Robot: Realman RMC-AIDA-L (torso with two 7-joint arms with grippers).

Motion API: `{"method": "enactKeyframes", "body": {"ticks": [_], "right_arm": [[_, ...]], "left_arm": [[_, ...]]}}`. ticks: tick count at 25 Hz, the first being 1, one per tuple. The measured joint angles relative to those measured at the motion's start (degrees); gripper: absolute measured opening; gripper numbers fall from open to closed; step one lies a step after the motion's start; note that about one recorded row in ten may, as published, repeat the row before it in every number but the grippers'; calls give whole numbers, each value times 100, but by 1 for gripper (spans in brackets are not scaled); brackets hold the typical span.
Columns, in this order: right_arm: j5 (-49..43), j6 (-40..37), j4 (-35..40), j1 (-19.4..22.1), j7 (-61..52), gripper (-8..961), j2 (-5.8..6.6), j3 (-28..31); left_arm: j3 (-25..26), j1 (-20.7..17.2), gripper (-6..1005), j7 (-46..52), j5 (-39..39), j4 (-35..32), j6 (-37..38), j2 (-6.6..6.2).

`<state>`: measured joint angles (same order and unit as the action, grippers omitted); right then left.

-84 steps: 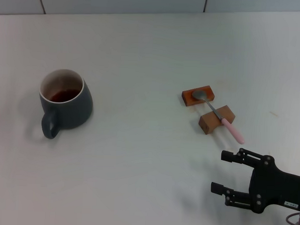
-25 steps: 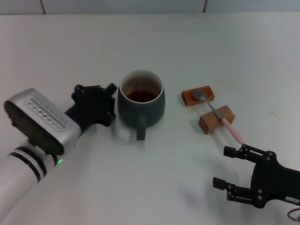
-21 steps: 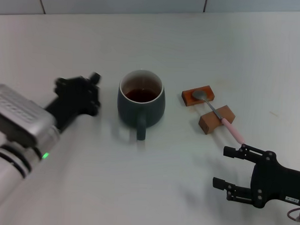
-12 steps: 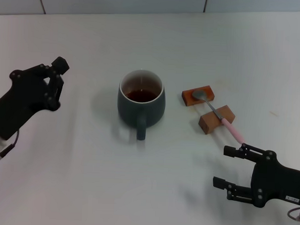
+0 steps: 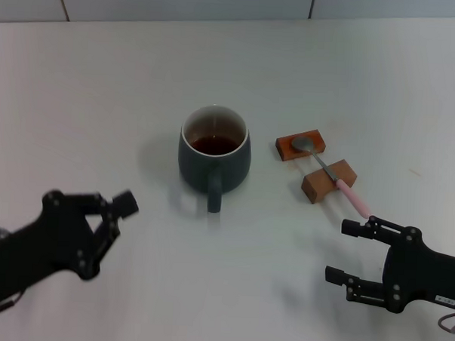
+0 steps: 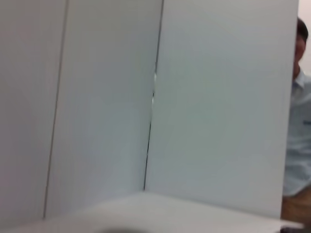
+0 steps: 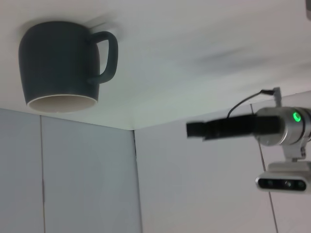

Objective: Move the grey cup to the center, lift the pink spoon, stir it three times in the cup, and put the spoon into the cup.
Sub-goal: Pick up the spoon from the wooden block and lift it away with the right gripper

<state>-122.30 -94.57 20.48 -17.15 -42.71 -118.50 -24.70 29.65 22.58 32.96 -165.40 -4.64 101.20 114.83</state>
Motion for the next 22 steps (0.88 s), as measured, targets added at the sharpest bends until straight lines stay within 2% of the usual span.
{"method": "enactKeyframes", "body": {"ticks": [1,2,3,5,7,17,22], "right_arm": [[1,0,0,2,0,775,1,0],[2,1,0,3,0,775,0,0],[2,1,0,3,0,775,0,0],[5,1,0,3,0,775,-8,0],[5,0,0,2,0,775,-20,0],[5,53,0,28,0,774,-32,10],[6,88,-16,28,0,774,-33,9]], "left_arm": [[-23,-9,125,-3,0,-120,-13,54],[-26,-14,126,-28,0,-349,-36,170],[-26,-14,127,-28,0,-349,-36,170],[-14,-15,130,-104,17,-523,-83,268],[-18,-43,132,-204,20,-570,-199,307],[-186,-150,145,-204,-10,-547,-493,313],[-254,-154,312,-214,-9,-521,-607,323]]}}
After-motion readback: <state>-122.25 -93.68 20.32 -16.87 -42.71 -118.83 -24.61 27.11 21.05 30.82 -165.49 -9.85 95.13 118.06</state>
